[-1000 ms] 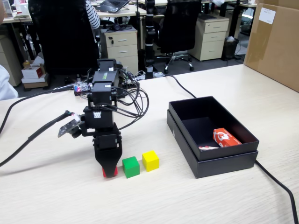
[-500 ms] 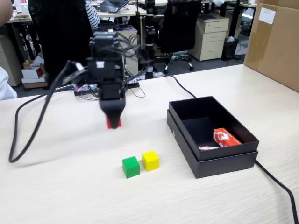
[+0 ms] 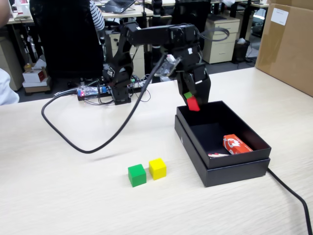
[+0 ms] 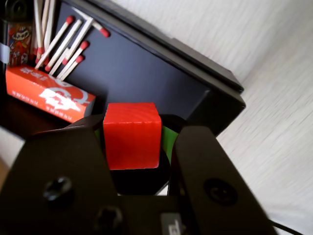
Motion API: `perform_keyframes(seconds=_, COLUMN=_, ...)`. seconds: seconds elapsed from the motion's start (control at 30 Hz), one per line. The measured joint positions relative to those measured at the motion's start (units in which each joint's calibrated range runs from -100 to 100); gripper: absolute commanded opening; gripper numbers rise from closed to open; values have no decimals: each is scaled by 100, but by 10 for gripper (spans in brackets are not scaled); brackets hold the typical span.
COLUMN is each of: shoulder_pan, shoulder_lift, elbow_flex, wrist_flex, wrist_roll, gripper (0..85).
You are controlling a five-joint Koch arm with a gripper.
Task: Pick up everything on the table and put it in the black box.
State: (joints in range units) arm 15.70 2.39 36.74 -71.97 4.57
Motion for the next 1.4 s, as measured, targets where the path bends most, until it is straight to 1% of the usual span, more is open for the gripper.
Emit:
perform_keyframes(seconds=0.13, shoulder_pan=10, shoulder_lift=1502, elbow_flex=456, wrist_flex=0, wrist_roll=98, gripper=9)
perform_keyframes(seconds=0.2, shoulder_pan=10, shoulder_lift=1605, elbow_flex=484, wrist_flex=0, wrist_roll=117, gripper=9)
perform_keyframes(seconds=0.23, shoulder_pan=-5, shoulder_lift=2071, elbow_flex=529, wrist_flex=0, wrist_roll=137, gripper=9)
perform_keyframes(seconds=0.37, shoulder_pan=10, shoulder_lift=2252, elbow_flex=557, wrist_flex=0, wrist_roll=156, gripper=12)
perform_keyframes(seconds=0.4, shoulder_pan=10, shoulder_lift=2343, elbow_flex=548, wrist_flex=0, wrist_roll=161, gripper=57)
perform_keyframes(seconds=0.47, shoulder_pan=10, shoulder_lift=2356, elbow_flex=557, wrist_flex=0, wrist_roll=161, gripper=213)
perform_keyframes(seconds=0.5, shoulder_pan=10, shoulder_lift=2356, elbow_flex=557, wrist_flex=0, wrist_roll=161, gripper=255)
perform_keyframes(seconds=0.6, shoulder_pan=10, shoulder_lift=2356, elbow_flex=466, wrist_flex=0, wrist_roll=156, gripper=269)
perform_keyframes(seconds=0.63, shoulder_pan=10, shoulder_lift=2356, elbow_flex=447, wrist_flex=0, wrist_roll=156, gripper=294)
perform_keyframes(seconds=0.7, shoulder_pan=10, shoulder_lift=2343, elbow_flex=447, wrist_flex=0, wrist_roll=156, gripper=426)
perform_keyframes(seconds=0.73, shoulder_pan=10, shoulder_lift=2317, elbow_flex=429, wrist_flex=0, wrist_roll=156, gripper=447)
perform_keyframes(seconds=0.87, shoulder_pan=5, shoulder_lift=1709, elbow_flex=173, wrist_flex=0, wrist_roll=156, gripper=461)
perform_keyframes(seconds=1.0, shoulder_pan=-78, shoulder_lift=427, elbow_flex=173, wrist_flex=0, wrist_roll=156, gripper=461)
perform_keyframes(seconds=1.1, shoulder_pan=-239, shoulder_lift=-492, elbow_flex=183, wrist_flex=8, wrist_roll=156, gripper=461)
perform_keyframes(seconds=1.17, shoulder_pan=-386, shoulder_lift=-1023, elbow_flex=110, wrist_flex=8, wrist_roll=147, gripper=465)
perform_keyframes(seconds=1.23, shoulder_pan=-654, shoulder_lift=-1709, elbow_flex=-511, wrist_flex=0, wrist_roll=59, gripper=468)
perform_keyframes(seconds=1.4, shoulder_pan=-1192, shoulder_lift=-2175, elbow_flex=-1095, wrist_flex=8, wrist_roll=-83, gripper=487)
